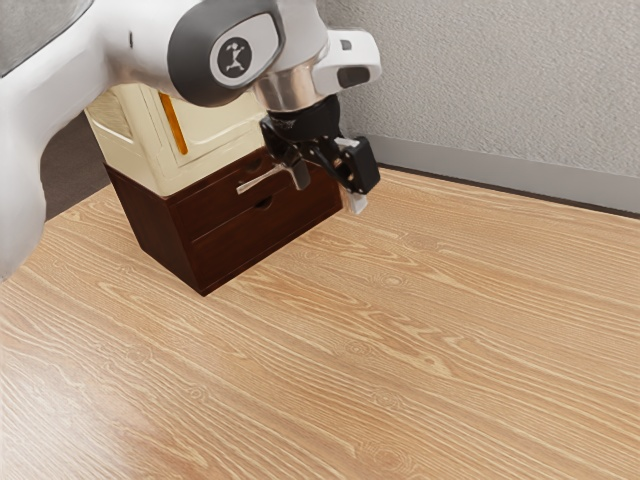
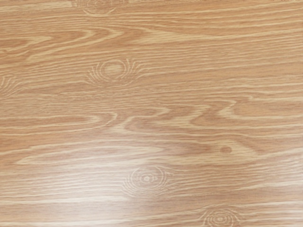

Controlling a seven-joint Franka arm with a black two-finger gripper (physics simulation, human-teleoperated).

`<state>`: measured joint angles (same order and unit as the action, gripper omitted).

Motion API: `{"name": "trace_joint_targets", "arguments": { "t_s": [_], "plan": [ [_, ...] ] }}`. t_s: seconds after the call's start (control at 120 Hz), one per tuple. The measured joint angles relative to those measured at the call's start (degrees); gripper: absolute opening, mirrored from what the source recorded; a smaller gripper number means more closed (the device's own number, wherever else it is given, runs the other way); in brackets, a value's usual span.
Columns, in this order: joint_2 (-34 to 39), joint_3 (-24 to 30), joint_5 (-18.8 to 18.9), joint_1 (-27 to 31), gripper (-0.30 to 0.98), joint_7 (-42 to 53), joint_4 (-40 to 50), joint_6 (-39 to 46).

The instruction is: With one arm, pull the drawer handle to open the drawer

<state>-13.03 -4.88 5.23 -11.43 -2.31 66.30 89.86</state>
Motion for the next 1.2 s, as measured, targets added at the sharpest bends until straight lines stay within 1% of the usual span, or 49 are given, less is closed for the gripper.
{"name": "trace_joint_targets", "arguments": {
  "t_s": [0.267,0.367,0.425,0.475,0.55,0.658,0.742,0.783,0.875,0.942,1.2],
  "plan": [
    [-3.46,0.45,-0.10,-0.21,0.69,-0.17,0.08,4.36],
    [-5.27,0.10,0.56,0.06,0.69,-0.15,0.11,8.05],
    [-6.76,-0.14,1.80,0.33,0.69,0.09,-0.22,10.43],
    [-7.92,-0.38,3.56,0.40,0.69,0.63,-0.48,12.38],
    [-8.70,-0.16,9.51,0.10,0.69,1.38,-0.59,14.69],
    [-10.11,-0.16,15.36,-0.13,0.69,2.30,-0.62,16.73],
    [-11.36,-0.40,18.23,0.42,0.69,2.84,-0.68,16.91],
    [-13.44,-0.40,19.06,1.31,0.69,3.02,-3.57,15.78],
    [-17.36,-0.14,20.14,2.36,0.69,3.33,-9.10,13.43],
    [-19.75,1.15,20.51,3.20,0.69,3.53,-12.36,12.32],
    [-20.33,1.63,19.77,5.44,0.69,4.12,-13.02,11.50]
  ]
}}
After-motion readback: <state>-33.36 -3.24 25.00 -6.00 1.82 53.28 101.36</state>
